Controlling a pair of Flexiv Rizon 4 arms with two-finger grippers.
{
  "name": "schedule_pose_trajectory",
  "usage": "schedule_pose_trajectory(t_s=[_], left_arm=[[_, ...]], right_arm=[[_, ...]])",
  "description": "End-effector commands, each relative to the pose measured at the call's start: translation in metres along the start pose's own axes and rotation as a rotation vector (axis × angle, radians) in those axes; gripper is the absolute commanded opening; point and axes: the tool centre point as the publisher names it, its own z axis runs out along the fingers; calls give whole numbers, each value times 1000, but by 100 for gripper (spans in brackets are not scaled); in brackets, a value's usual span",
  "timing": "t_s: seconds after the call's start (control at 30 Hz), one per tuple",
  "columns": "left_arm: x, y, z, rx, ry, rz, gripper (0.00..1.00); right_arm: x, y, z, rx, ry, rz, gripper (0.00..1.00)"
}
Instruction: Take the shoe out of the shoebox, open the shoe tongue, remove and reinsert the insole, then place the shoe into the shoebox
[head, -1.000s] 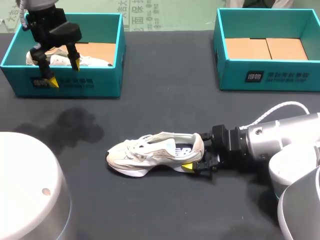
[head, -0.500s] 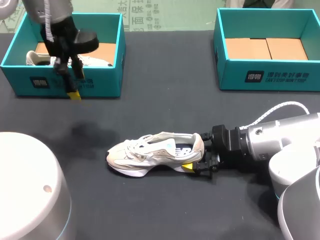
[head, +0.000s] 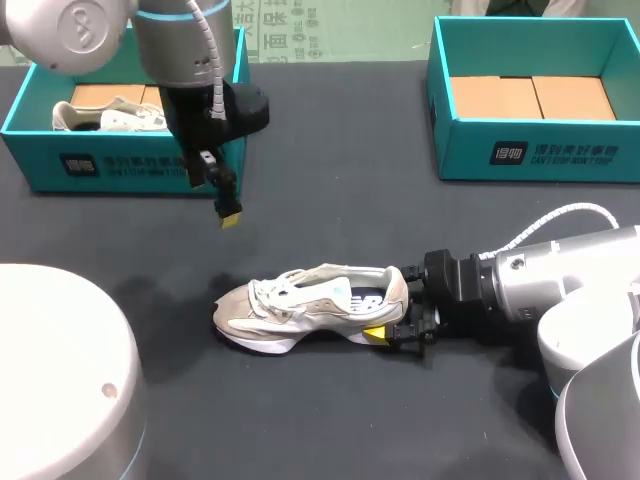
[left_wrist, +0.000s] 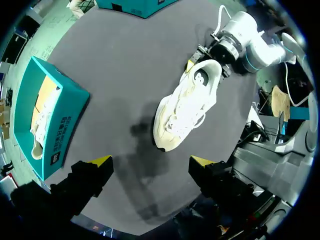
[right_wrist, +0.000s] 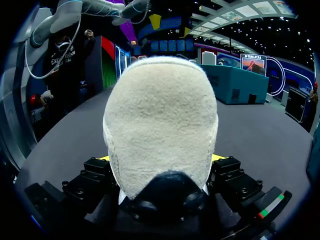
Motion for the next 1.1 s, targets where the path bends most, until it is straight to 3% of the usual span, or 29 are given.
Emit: schedule_pose_trajectory(t_s=[0.03, 0.17, 0.47, 0.57, 0.87, 0.97, 1.1], left_arm=[[1, -4, -1, -73, -32, -326, 100], [24, -19, 16, -144, 70, -465, 100], [80, -38, 38, -173, 31, -788, 100], [86, -47, 37, -227, 26, -877, 100], [86, -47, 37, -227, 26, -877, 100], [98, -68, 57, -303, 35, -962, 100], [116, -74, 62, -267, 19, -952, 100]], right_arm=[[0, 1, 0, 4, 0, 1, 0], [0, 1, 0, 4, 0, 1, 0], [0, 1, 0, 4, 0, 1, 0], [0, 1, 0, 4, 0, 1, 0], [0, 1, 0, 4, 0, 1, 0], [0, 1, 0, 4, 0, 1, 0], [0, 1, 0, 4, 0, 1, 0]])
